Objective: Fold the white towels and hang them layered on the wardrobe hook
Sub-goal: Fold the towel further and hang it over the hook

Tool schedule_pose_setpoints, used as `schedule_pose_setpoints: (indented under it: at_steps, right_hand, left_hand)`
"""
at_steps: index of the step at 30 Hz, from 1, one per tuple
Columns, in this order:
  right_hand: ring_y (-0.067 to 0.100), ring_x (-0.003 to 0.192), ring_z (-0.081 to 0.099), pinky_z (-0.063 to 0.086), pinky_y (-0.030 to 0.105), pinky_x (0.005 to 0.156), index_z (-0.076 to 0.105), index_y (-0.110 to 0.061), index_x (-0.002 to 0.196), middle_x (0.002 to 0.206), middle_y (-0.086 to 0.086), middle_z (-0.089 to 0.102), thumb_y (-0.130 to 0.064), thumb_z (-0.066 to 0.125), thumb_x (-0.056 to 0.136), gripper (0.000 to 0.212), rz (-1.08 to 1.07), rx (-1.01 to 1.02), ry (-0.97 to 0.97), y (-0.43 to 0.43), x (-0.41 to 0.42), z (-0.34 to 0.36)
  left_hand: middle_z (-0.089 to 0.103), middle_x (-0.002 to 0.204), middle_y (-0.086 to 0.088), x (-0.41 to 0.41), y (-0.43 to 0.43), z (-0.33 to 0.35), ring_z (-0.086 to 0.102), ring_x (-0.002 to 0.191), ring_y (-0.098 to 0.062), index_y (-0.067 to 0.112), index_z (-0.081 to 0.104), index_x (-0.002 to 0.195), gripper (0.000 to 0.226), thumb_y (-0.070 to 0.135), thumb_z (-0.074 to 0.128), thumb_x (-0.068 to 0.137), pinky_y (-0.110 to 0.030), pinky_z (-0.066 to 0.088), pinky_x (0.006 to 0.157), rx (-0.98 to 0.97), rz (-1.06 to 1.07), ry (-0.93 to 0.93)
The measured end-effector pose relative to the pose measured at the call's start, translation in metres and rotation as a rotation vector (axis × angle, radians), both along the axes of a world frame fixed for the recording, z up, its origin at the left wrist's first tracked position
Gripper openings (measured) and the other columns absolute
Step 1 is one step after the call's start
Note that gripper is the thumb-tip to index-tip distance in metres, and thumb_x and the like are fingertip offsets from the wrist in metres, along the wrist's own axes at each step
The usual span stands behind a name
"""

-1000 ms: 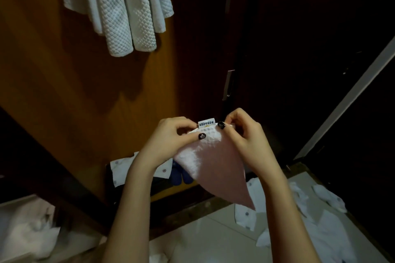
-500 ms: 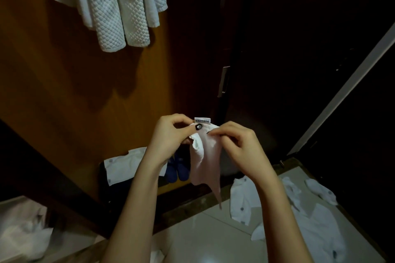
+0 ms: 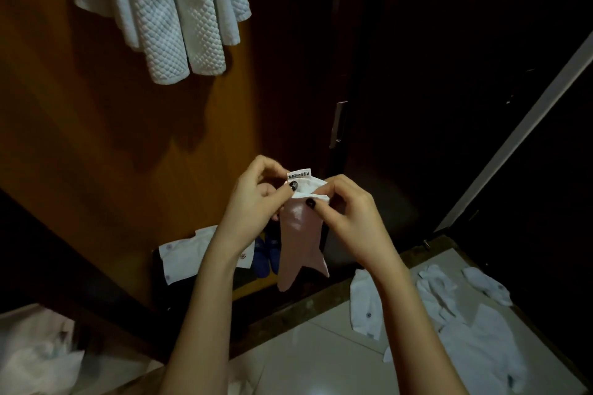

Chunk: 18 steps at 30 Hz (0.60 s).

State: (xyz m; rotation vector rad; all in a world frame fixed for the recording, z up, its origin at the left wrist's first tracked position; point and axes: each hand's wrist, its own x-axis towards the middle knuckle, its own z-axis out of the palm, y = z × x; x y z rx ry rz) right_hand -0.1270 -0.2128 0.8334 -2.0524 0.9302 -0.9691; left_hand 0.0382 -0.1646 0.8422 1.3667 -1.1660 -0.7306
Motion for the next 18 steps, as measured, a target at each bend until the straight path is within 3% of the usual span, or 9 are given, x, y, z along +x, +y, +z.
schedule_pose_setpoints:
  at_steps: [3, 5, 7, 12, 16, 18]
  right_hand:
    - [0.016, 0.087, 0.06, 0.05, 0.032, 0.078, 0.064, -0.009, 0.087, 0.093, 0.001, 0.061, -0.009, 0.063, 0.093, 0.005, 0.057, 0.07, -0.053, -0.007, -0.002, 0.005]
    - [0.024, 0.088, 0.06, 0.05, 0.04, 0.08, 0.062, -0.011, 0.087, 0.092, 0.005, 0.062, -0.009, 0.061, 0.094, 0.007, 0.106, 0.115, -0.063, -0.011, -0.002, 0.009]
    - [0.027, 0.088, 0.059, 0.049, 0.042, 0.079, 0.06, -0.012, 0.086, 0.091, 0.008, 0.061, -0.009, 0.06, 0.095, 0.009, 0.141, 0.134, -0.065, -0.014, -0.001, 0.012]
    - [0.016, 0.088, 0.061, 0.051, 0.036, 0.08, 0.064, -0.016, 0.088, 0.088, -0.002, 0.064, -0.01, 0.062, 0.094, 0.008, 0.124, 0.144, -0.074, -0.012, 0.002, 0.012]
    - [0.01, 0.086, 0.061, 0.05, 0.025, 0.074, 0.065, -0.019, 0.09, 0.089, -0.004, 0.064, -0.012, 0.062, 0.095, 0.009, 0.111, 0.119, -0.111, -0.012, 0.001, 0.013]
    - [0.002, 0.083, 0.059, 0.047, 0.017, 0.072, 0.064, -0.022, 0.089, 0.089, -0.008, 0.063, -0.012, 0.06, 0.095, 0.012, 0.101, 0.098, -0.121, -0.011, 0.003, 0.015]
  left_hand:
    - [0.06, 0.106, 0.01, 0.011, 0.003, -0.002, 0.058, 0.092, -0.009, 0.029, 0.066, 0.096, 0.027, 0.003, 0.066, 0.089, -0.016, 0.046, 0.076, -0.149, -0.118, -0.251]
    - [0.058, 0.114, 0.005, 0.014, 0.001, -0.004, 0.056, 0.108, -0.007, 0.024, 0.069, 0.094, 0.025, 0.0, 0.068, 0.086, -0.015, 0.043, 0.089, -0.177, -0.138, -0.304]
    - [0.06, 0.113, 0.006, 0.016, -0.002, -0.006, 0.056, 0.111, -0.006, 0.022, 0.069, 0.091, 0.022, 0.001, 0.071, 0.084, -0.017, 0.043, 0.093, -0.18, -0.132, -0.331]
    - [0.066, 0.086, 0.009, 0.014, -0.006, -0.013, 0.062, 0.084, -0.004, 0.023, 0.066, 0.081, 0.012, 0.012, 0.07, 0.084, -0.019, 0.049, 0.074, -0.177, -0.134, -0.209]
    - [0.06, 0.08, 0.005, 0.01, -0.007, -0.012, 0.056, 0.076, -0.009, 0.023, 0.062, 0.08, 0.007, 0.025, 0.066, 0.085, -0.042, 0.05, 0.065, -0.139, -0.164, -0.104]
    - [0.06, 0.08, 0.01, 0.008, -0.007, -0.009, 0.056, 0.076, -0.006, 0.028, 0.061, 0.081, 0.007, 0.024, 0.065, 0.085, -0.04, 0.049, 0.062, -0.176, -0.169, -0.072]
